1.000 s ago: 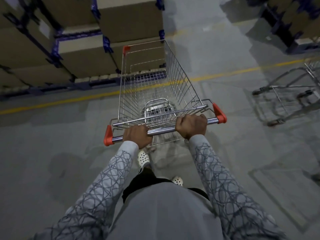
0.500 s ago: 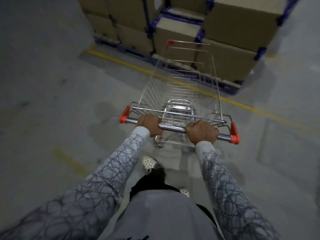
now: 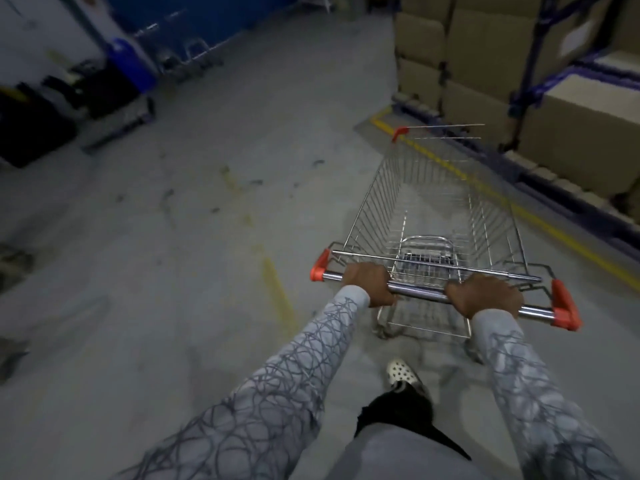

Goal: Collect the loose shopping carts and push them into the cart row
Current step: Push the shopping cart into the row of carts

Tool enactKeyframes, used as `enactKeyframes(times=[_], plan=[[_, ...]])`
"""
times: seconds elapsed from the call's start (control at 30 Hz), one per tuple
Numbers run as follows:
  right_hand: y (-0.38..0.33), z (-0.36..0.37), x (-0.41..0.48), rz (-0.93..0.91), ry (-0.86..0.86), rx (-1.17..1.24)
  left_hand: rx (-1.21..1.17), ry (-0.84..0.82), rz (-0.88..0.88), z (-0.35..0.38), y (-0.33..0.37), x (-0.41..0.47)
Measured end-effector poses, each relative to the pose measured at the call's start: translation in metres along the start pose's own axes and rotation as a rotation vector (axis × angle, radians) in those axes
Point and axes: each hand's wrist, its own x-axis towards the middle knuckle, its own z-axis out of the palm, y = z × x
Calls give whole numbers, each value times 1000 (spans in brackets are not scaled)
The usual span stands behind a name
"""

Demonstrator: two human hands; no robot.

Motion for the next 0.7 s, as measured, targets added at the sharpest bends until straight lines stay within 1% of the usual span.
enactKeyframes(times=[0.2,0.37,0.43,0.5,0.6,0.7], plan=[[-63,-16,16,-155,-59,-40,1,3,-166,-4,-46,5],[-98,-18,41,-255,-50,-72,-28,23,-249,0,-77,23],[-111,-20,52,-297,-14,-94,-36,39,-273,0,-90,35],[-123,-19,64,-362,67,-140,-44,56,-292,1,-101,50],[-137,-17,88,-519,197,-216,-41,83,-308,-3,-117,75],[-157,-25,120,-609,212,-263,-40,84,-337,-12,-134,105]])
